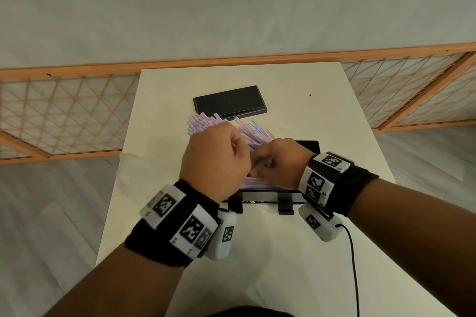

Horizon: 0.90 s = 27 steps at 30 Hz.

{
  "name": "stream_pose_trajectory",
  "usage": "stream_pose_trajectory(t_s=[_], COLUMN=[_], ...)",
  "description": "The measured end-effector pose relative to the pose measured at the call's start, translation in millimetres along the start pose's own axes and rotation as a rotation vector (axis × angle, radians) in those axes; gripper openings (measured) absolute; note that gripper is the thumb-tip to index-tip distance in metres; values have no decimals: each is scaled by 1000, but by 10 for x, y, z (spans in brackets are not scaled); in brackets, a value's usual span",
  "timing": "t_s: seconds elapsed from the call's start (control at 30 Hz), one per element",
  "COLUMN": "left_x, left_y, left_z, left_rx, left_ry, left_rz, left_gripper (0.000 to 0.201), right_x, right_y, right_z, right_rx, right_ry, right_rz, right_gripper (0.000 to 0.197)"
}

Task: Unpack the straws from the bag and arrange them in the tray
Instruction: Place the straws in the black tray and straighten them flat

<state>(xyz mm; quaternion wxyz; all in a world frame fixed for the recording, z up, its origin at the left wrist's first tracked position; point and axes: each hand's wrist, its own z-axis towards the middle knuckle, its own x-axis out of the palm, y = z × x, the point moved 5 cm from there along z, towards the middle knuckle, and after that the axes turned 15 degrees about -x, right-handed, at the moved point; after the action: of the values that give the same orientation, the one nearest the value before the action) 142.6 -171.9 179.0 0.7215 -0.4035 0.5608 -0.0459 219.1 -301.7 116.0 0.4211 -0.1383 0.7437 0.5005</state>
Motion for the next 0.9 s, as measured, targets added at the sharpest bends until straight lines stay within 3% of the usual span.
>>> stream_pose_trajectory(t_s=[0.1,0.2,0.3,0.37,0.47,0.53,0.57,0.7,0.8,0.9], left_x=[-194,-370,-565,-622,-557,-400,-288,291,662,792], left_y=[-27,-66,-30,150,486,671,753,990,959,915], left_z=[-3,-29,-46,4,64,71,74,5,-154,-214], left_rx=[-2,37,56,-1,-204,-367,-462,-773,-810,-760], left_ry=[13,9,-107,-183,-275,-280,-258,0,222,285], left_rz=[-118,-248,-512,-714,-852,-885,-903,-943,-996,-904], left_gripper=[23,19,38,47,28,16,20,56,75,97], right_x=[-37,-79,-177,-275,-377,-350,-303,48,281,475], right_y=[81,181,288,373,466,463,436,92,-105,-207], right_z=[17,6,-60,-138,-265,-330,-350,-337,-356,-360], right_rx=[-75,-153,-241,-305,-385,-395,-372,-73,55,131], right_ry=[-103,-185,-256,-314,-360,-303,-245,120,188,258], right_rz=[42,59,45,18,-88,-214,-288,-356,-228,-205], right_gripper=[4,11,15,12,11,12,13,25,49,71])
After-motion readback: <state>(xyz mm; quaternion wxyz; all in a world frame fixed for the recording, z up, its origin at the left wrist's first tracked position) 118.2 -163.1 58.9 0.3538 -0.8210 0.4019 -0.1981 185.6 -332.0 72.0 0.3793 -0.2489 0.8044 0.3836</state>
